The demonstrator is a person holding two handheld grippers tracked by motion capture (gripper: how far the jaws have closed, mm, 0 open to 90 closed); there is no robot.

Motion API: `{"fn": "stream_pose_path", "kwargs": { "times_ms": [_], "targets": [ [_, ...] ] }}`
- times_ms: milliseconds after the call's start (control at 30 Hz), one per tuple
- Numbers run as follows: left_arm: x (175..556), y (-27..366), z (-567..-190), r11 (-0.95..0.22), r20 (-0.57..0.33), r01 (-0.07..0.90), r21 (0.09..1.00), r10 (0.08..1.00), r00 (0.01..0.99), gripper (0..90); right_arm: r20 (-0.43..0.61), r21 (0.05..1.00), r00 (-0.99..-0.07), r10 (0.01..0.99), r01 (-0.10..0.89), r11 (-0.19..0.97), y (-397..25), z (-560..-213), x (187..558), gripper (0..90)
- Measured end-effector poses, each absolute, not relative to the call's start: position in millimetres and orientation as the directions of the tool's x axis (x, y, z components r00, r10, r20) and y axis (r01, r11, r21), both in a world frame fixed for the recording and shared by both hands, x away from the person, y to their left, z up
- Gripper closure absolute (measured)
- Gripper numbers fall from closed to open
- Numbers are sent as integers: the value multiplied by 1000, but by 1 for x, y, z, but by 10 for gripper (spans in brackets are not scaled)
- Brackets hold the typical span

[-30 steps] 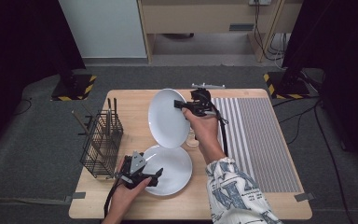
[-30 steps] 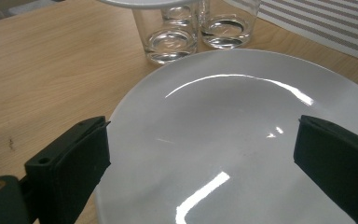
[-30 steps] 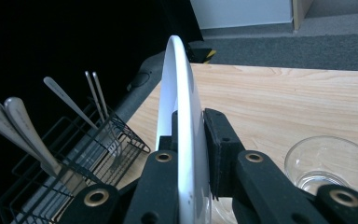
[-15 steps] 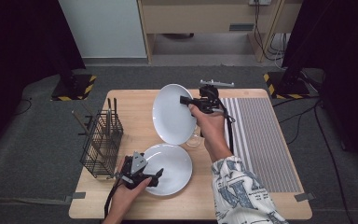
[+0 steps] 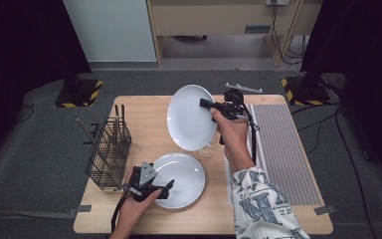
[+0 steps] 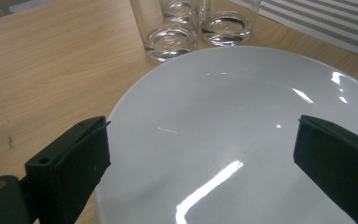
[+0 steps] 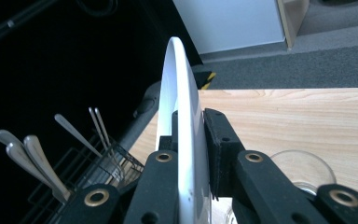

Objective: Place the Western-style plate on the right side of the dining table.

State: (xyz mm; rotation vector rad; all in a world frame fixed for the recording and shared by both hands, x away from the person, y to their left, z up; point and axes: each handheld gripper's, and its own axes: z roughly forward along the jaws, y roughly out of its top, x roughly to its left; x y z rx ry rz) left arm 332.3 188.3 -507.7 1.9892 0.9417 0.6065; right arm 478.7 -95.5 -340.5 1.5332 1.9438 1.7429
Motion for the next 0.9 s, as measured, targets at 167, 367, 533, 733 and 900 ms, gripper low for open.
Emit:
{"fn": "stream_pose_path", "kwargs": {
  "times_ms": [167,367,533,733,900],
  "targets": [
    [332,183,-508,-409,95,374,832,771,630,30,520,793,-466,716,575,-201,-108,-339,480,833],
    [336,179,-509,-418,100,373,828,765,636,30,535,788,-442,720,569,-236,-125,-341,481,832],
    [336,177,-511,-441,116,378,814,761,639,36,549,781,-424,720,566,-262,-140,-345,482,833],
    [337,177,-510,-431,107,376,820,762,639,37,566,772,-400,721,563,-295,-156,-347,483,832],
    [344,178,-509,-452,152,345,823,759,633,38,568,771,-386,727,559,-306,-169,-349,483,833]
  ]
}}
